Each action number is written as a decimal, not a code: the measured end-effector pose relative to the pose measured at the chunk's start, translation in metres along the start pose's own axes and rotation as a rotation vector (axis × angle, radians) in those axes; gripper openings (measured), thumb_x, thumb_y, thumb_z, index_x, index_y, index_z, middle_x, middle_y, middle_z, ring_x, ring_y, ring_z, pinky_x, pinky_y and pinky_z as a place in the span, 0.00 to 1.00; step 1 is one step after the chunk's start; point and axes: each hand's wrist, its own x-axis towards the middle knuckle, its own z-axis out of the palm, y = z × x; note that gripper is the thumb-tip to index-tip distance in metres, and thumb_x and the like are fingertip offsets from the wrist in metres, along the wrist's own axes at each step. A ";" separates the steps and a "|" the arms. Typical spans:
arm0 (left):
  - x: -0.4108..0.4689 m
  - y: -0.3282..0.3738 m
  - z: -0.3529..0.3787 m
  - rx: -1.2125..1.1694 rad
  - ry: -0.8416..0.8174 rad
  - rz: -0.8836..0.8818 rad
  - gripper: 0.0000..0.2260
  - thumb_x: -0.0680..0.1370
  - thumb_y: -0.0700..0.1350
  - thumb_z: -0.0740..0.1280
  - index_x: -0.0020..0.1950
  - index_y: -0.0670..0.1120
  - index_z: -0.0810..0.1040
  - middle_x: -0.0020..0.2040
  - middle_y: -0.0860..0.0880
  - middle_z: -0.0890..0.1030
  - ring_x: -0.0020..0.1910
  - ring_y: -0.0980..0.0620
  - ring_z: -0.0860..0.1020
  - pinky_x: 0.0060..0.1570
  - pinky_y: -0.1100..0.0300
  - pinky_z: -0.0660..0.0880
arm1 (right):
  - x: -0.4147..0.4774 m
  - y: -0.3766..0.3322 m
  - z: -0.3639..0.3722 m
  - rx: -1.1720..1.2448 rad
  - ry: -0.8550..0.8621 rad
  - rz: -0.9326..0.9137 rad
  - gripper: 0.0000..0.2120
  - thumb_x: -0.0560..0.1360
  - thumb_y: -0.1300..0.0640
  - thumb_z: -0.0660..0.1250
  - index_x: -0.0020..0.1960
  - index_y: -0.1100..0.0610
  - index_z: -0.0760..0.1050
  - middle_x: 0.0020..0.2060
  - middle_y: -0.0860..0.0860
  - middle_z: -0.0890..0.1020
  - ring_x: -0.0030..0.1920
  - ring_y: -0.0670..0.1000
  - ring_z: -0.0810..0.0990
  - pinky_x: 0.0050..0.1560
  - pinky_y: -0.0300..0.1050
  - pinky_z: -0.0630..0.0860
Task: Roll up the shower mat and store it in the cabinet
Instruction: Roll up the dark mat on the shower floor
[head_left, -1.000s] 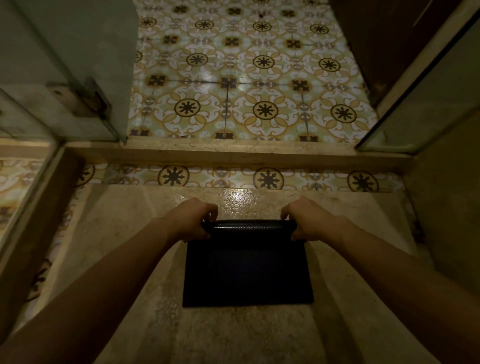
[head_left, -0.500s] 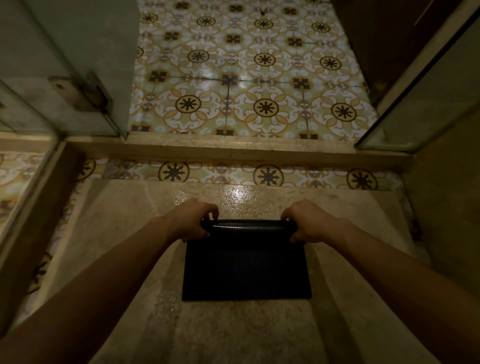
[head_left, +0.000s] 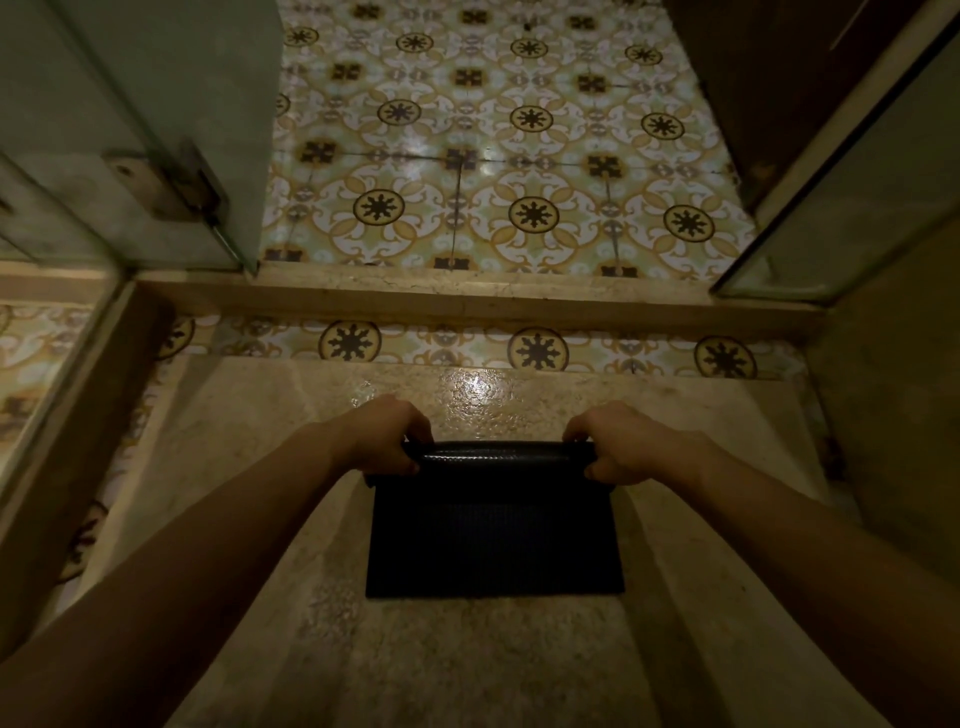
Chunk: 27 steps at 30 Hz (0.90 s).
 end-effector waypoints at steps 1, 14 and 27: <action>0.000 -0.001 -0.001 -0.009 -0.016 -0.003 0.15 0.72 0.44 0.74 0.58 0.52 0.81 0.52 0.52 0.83 0.46 0.57 0.77 0.45 0.65 0.69 | 0.001 0.000 0.000 0.006 -0.006 0.003 0.21 0.69 0.58 0.72 0.61 0.50 0.77 0.52 0.52 0.81 0.46 0.49 0.77 0.41 0.40 0.72; 0.001 -0.002 0.003 0.033 -0.070 -0.032 0.16 0.69 0.44 0.76 0.55 0.53 0.79 0.55 0.51 0.80 0.52 0.52 0.77 0.46 0.61 0.72 | -0.002 -0.005 0.003 -0.060 -0.035 -0.033 0.20 0.68 0.59 0.71 0.60 0.54 0.77 0.54 0.54 0.79 0.53 0.55 0.78 0.48 0.44 0.76; -0.005 -0.002 0.013 -0.007 -0.014 -0.011 0.17 0.70 0.44 0.76 0.55 0.53 0.76 0.58 0.49 0.80 0.51 0.53 0.78 0.45 0.63 0.72 | -0.008 -0.007 0.005 -0.051 -0.048 -0.051 0.21 0.70 0.58 0.72 0.62 0.52 0.75 0.55 0.53 0.79 0.53 0.53 0.78 0.50 0.45 0.77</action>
